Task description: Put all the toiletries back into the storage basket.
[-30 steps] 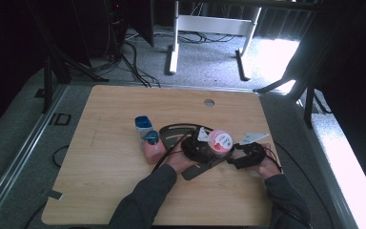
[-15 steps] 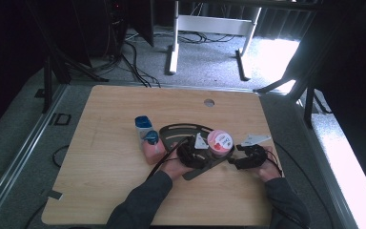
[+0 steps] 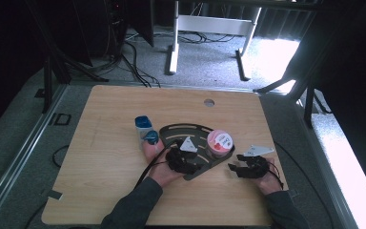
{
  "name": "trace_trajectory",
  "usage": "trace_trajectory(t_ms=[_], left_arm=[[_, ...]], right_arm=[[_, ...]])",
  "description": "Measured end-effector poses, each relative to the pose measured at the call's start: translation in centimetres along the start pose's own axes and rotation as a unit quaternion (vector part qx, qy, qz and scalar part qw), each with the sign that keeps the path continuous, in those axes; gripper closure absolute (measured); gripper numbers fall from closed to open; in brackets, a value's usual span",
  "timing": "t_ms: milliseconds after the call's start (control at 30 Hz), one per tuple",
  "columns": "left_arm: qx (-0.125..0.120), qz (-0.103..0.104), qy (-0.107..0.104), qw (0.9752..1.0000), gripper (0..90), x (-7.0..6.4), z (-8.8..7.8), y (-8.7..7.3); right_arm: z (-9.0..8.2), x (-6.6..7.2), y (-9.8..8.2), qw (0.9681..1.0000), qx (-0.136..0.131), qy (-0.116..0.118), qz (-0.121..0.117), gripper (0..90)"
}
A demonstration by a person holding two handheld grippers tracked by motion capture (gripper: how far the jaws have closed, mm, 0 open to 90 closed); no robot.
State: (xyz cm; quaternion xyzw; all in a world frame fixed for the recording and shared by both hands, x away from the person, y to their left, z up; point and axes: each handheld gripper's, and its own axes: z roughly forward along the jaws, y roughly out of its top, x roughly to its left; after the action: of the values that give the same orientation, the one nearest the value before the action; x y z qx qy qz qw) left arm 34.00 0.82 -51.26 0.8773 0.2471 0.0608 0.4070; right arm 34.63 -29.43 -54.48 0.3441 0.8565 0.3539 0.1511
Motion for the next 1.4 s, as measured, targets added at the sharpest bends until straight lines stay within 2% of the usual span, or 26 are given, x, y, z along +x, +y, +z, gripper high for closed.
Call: trace_trajectory(t_ms=[367,600,900,1100,1400], left_arm=[[-0.011,-0.002,0.012,0.9999,50.2,-0.1,-2.5,-1.6],[-0.015,0.003,0.015,0.9998,53.3,-0.1,-4.2,-2.5],[-0.030,-0.007,0.022,0.9993,54.1,0.3,-5.4,-4.0],[-0.032,-0.001,0.036,0.9988,54.8,0.5,-6.7,-4.8],[-0.043,-0.022,0.056,0.9972,54.8,1.7,-8.4,-6.1]], right_arm=[[-0.9,1.3,-0.9,1.0000,0.005,-0.008,-0.001,42.3],[-1.0,1.6,-1.1,1.0000,0.001,-0.002,0.003,45.5],[-0.8,1.7,-1.5,1.0000,0.000,-0.006,0.007,45.8],[-0.8,1.7,-1.7,0.9999,0.001,-0.006,0.008,45.3],[-0.8,1.6,-1.8,0.9999,0.002,-0.004,0.011,46.4]])
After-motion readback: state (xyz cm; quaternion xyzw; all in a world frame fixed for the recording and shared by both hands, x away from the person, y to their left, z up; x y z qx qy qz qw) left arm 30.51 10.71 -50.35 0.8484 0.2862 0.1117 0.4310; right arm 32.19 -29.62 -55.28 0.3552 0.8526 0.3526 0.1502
